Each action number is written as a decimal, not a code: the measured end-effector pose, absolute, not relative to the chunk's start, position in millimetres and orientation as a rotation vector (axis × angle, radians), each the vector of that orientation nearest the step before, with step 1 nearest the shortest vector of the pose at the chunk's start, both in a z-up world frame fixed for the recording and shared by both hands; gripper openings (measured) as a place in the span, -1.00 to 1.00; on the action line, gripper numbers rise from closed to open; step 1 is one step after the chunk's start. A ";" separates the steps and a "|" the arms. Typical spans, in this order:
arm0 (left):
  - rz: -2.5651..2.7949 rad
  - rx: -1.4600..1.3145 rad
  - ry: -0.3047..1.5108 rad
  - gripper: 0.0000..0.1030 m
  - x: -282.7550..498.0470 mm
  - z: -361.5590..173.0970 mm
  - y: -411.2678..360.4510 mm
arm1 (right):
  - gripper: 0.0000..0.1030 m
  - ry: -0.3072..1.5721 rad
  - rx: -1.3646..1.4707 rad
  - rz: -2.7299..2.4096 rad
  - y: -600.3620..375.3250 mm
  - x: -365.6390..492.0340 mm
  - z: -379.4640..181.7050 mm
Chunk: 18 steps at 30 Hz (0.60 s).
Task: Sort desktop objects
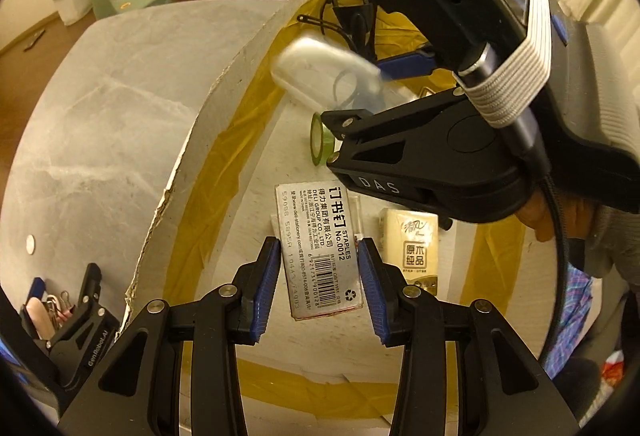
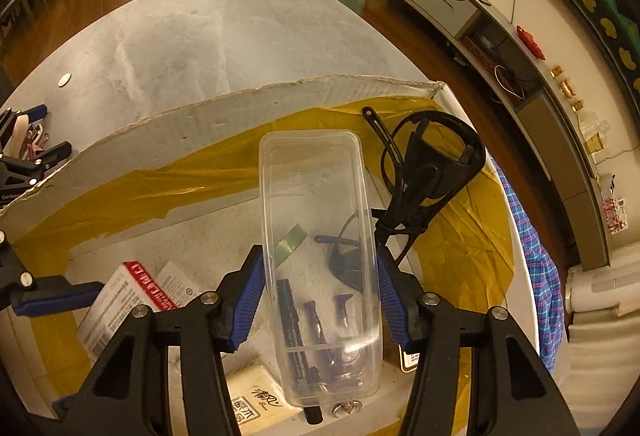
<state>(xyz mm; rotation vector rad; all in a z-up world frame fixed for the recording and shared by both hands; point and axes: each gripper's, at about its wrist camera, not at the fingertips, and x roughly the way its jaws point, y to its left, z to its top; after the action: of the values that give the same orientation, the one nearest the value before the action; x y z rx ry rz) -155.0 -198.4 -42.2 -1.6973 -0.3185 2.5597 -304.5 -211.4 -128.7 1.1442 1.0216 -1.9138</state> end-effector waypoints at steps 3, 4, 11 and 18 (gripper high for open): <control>2.553 -1.686 -0.355 -0.10 -152.1 -40.7 -200.5 | 0.31 1.009 1.147 -1.938 -210.7 -306.3 -126.7; 2.553 -1.680 -0.367 -0.09 -150.8 -39.4 -201.1 | 0.31 1.002 1.151 -1.942 -209.2 -307.0 -125.2; 2.552 -1.668 -0.356 -0.08 -149.9 -33.4 -200.6 | 0.32 0.966 1.159 -1.968 -194.0 -299.6 -110.3; 2.569 -1.613 -0.365 -0.08 -142.4 -25.1 -204.8 | 0.33 0.957 1.153 -1.972 -175.8 -287.7 -97.9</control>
<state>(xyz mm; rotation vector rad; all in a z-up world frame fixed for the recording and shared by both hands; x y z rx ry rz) -142.4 -204.8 -25.1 -1.6134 -0.3652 2.5693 -287.7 -175.8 -97.9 1.1534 0.9572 -1.9723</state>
